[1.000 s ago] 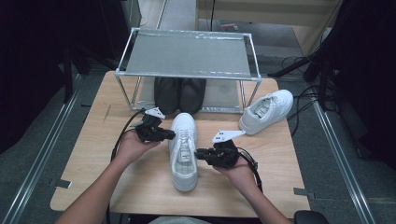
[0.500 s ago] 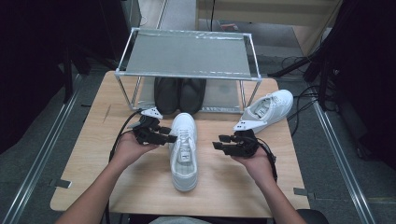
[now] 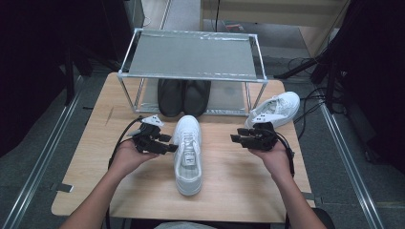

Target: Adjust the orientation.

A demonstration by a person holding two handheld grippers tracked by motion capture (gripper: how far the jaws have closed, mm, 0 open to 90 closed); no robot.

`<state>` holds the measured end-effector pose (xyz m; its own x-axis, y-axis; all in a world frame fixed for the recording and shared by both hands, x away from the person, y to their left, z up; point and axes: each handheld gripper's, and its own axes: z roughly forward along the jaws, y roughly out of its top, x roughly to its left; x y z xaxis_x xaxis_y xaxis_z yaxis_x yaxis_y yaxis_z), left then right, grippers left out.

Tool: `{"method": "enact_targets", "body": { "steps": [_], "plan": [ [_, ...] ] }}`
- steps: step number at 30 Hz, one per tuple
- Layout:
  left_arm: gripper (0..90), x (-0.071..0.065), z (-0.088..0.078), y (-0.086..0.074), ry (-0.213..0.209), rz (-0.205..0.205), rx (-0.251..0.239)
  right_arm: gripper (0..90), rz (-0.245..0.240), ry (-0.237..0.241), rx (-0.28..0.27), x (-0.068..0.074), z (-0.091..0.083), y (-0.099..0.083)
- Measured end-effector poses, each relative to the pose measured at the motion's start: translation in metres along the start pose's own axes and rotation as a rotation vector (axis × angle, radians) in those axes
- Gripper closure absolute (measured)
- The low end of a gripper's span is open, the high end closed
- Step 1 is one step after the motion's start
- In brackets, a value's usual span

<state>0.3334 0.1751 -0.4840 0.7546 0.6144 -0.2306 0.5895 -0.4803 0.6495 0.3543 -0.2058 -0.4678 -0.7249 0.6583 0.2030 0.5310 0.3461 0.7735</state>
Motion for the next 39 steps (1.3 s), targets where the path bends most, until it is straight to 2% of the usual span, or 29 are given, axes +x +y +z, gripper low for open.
{"method": "enact_targets", "body": {
  "steps": [4,11,14,16,26,28,34,39],
  "plan": [
    [43.9,0.000,-0.001,-0.005,0.004,-0.011,0.008,56.3,0.010,-0.005,-0.011,-0.007,-0.002,0.004],
    [43.9,-0.001,-0.005,-0.011,0.011,-0.025,-0.004,57.0,0.020,-0.023,0.002,-0.019,-0.007,0.011],
    [43.9,-0.001,-0.006,-0.013,0.014,-0.026,0.001,57.5,0.033,-0.028,-0.018,-0.025,-0.012,0.010],
    [43.9,-0.001,-0.006,-0.013,0.012,-0.031,0.001,57.5,0.044,-0.042,-0.005,-0.028,-0.015,0.012],
    [43.9,-0.002,-0.009,-0.020,0.019,-0.038,0.009,58.9,0.075,-0.118,-0.042,-0.054,-0.041,0.019],
    [43.9,-0.002,-0.009,-0.021,0.022,-0.039,0.013,58.9,0.091,-0.121,-0.045,-0.059,-0.044,0.019],
    [43.9,-0.004,-0.007,-0.023,0.024,-0.040,0.023,57.6,0.092,-0.162,-0.003,-0.073,-0.037,0.017],
    [43.9,-0.003,-0.007,-0.025,0.027,-0.043,0.028,56.6,0.074,-0.172,0.068,-0.081,-0.018,0.016]
  ]
}}
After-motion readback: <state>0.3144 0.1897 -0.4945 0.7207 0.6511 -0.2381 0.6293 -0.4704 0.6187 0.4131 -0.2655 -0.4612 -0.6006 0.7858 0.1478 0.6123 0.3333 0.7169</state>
